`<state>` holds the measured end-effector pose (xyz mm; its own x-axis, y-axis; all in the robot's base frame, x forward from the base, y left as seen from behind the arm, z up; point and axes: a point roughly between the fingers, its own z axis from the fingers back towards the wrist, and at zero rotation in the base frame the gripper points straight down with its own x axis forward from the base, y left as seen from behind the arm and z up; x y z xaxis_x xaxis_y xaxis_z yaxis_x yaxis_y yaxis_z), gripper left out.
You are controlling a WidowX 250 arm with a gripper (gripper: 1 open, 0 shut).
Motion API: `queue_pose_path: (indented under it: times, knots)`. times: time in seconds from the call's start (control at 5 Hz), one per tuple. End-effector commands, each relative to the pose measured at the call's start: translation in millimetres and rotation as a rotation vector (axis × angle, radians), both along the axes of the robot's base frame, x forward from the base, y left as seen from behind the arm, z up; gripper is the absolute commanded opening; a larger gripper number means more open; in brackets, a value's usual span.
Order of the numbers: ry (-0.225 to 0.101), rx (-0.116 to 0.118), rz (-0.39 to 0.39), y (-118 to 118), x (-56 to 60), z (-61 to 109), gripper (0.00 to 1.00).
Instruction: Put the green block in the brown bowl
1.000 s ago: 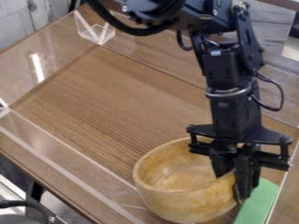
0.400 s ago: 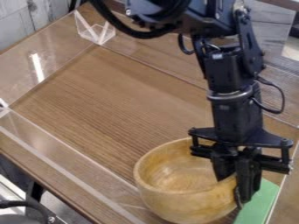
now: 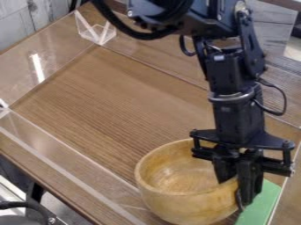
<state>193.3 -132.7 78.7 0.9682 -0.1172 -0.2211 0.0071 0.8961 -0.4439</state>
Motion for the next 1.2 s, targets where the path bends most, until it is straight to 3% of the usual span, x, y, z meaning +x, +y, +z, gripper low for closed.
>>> queue_pose_path:
  times: [0.0,1.0]
  knots:
    - [-0.009,-0.007,-0.009,3.6,2.5,-0.8,0.0]
    - [0.031,-0.012,-0.019,8.4,-2.0,-5.2,0.0]
